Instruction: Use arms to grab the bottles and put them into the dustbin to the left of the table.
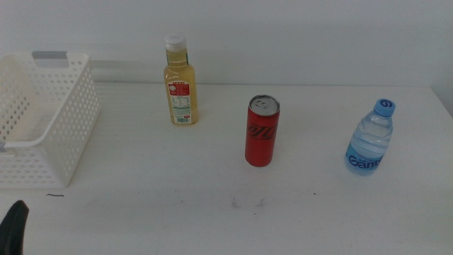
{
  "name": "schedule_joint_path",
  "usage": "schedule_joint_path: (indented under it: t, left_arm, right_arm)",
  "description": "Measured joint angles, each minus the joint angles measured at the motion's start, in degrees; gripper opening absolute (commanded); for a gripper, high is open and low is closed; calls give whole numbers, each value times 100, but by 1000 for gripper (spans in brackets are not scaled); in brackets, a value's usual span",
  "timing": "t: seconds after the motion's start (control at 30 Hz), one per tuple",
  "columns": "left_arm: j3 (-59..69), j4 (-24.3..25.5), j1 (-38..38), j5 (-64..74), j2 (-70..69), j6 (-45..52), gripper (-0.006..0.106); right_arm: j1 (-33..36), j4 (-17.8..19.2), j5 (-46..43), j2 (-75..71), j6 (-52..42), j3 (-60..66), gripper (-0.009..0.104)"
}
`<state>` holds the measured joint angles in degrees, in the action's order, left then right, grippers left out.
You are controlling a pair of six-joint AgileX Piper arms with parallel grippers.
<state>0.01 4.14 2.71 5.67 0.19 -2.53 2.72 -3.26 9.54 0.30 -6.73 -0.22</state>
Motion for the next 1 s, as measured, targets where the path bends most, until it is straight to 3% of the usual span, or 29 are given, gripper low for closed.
schedule_joint_path:
  t: [0.13,0.47,0.8,1.0]
  left_arm:
    - [0,0,285,-674,568,0,94]
    - [-1,-36,2691,-5047,5140,0,94]
    - [-10,44,2944,-7094,7138,0,94]
    - [-401,-23,2944,-6980,7875,0,94]
  right_arm:
    - [0,0,0,0,0,0,89]
    - [0,0,0,0,0,0,89]
    - [0,0,0,0,0,0,89]
    - [0,0,0,0,0,0,89]
